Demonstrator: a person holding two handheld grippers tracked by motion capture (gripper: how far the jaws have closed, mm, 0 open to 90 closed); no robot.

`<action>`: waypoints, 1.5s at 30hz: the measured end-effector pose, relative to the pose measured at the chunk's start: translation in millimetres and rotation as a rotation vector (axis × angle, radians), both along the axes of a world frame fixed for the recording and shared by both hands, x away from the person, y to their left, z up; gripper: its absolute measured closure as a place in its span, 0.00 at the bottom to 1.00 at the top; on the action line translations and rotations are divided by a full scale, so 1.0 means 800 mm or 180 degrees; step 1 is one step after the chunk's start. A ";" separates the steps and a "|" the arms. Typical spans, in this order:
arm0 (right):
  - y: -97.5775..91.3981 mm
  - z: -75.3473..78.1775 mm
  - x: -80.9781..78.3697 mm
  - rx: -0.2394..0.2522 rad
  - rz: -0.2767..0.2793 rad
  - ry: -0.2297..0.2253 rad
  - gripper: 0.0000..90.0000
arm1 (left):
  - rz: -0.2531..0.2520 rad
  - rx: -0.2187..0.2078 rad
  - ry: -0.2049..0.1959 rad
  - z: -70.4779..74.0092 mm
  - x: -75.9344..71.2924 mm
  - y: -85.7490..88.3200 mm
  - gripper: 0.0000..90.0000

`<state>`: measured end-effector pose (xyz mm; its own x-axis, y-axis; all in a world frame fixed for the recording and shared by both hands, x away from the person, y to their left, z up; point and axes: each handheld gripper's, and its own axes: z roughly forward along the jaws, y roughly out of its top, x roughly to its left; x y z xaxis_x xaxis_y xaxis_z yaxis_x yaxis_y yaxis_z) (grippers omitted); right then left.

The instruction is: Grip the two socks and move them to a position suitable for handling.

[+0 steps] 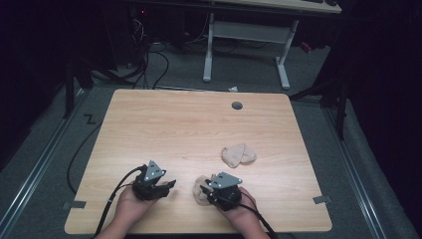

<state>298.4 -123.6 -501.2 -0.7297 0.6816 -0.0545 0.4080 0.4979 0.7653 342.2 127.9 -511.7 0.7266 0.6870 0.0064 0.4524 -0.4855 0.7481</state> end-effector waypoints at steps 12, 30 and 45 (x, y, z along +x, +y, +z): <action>0.022 -0.027 0.007 -0.0294 0.0018 0.0162 0.82 | -0.0034 0.0005 -0.0012 0.001 -0.002 0.000 0.51; -0.010 0.007 -0.006 0.0141 -0.0148 -0.0136 0.95 | -0.0245 0.0013 -0.0089 0.000 -0.017 -0.027 0.54; -0.043 0.013 -0.007 0.0345 -0.0305 -0.0140 0.95 | -0.0784 -0.0120 -0.0048 -0.008 -0.038 -0.101 0.95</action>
<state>293.0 -157.7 -490.8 -0.6595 0.7517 -0.0072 0.4147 0.3717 0.8306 311.8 46.8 -518.5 0.8723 0.4890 -0.0037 0.3124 -0.5513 0.7737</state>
